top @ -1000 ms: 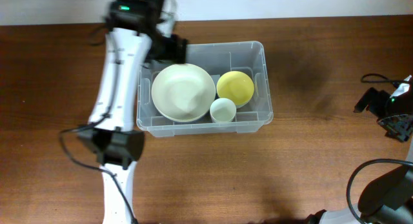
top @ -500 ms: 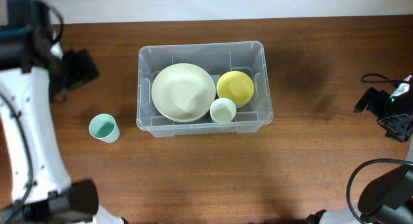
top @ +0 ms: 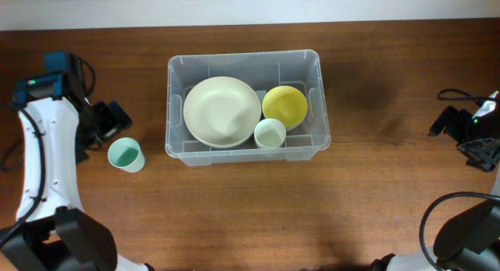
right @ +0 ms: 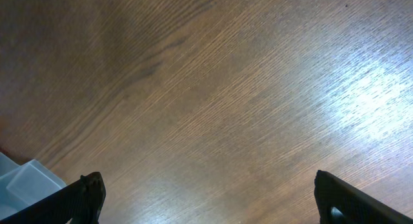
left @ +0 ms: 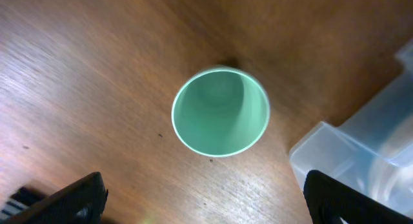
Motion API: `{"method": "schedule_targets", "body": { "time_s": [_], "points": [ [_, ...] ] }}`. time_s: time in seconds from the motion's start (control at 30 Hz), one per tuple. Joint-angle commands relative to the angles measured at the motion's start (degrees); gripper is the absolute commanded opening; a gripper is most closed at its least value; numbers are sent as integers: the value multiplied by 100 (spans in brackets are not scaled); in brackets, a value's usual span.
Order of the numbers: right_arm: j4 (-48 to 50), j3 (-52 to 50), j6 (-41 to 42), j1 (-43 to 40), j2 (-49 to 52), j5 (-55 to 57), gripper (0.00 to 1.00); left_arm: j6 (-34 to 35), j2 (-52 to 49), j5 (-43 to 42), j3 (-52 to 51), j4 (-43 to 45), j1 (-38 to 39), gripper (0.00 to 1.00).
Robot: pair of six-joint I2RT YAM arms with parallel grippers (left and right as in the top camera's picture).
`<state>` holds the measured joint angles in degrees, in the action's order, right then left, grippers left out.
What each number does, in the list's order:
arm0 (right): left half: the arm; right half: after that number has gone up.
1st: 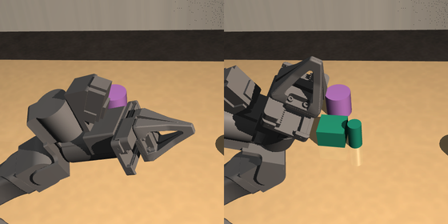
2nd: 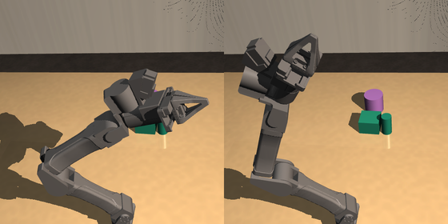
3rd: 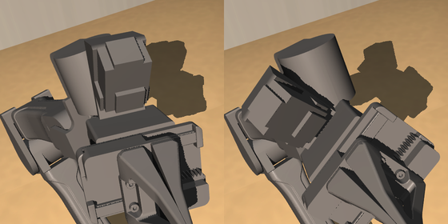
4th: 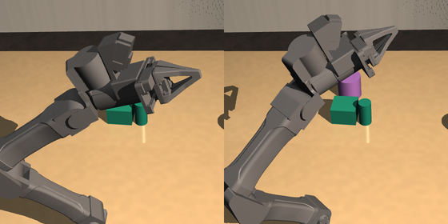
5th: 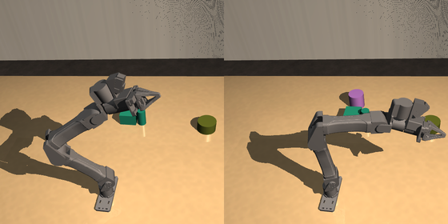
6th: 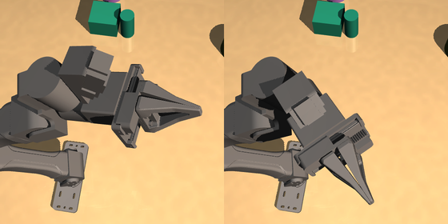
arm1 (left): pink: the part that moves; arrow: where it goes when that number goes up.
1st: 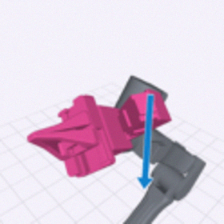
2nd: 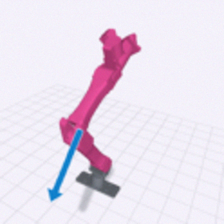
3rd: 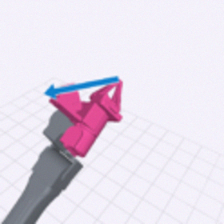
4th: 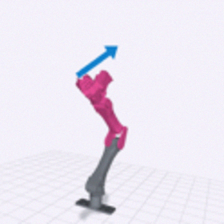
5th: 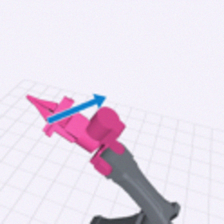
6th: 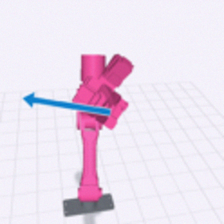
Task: Pack container
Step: 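Move the left gripper to the green cup and grasp its rim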
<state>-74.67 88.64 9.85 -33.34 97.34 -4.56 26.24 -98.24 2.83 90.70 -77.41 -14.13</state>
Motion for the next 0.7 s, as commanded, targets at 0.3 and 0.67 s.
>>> {"method": "schedule_targets", "body": {
  "time_s": [0.3, 0.67],
  "points": [
    [15, -24, -39, -7, -42, -13, 99, 284, 11, -157, -1268, 831, -516, 99],
    [15, -24, -42, -7, -42, -13, 99, 240, -190, -168, -1759, 1547, -553, 99]
  ]
}}
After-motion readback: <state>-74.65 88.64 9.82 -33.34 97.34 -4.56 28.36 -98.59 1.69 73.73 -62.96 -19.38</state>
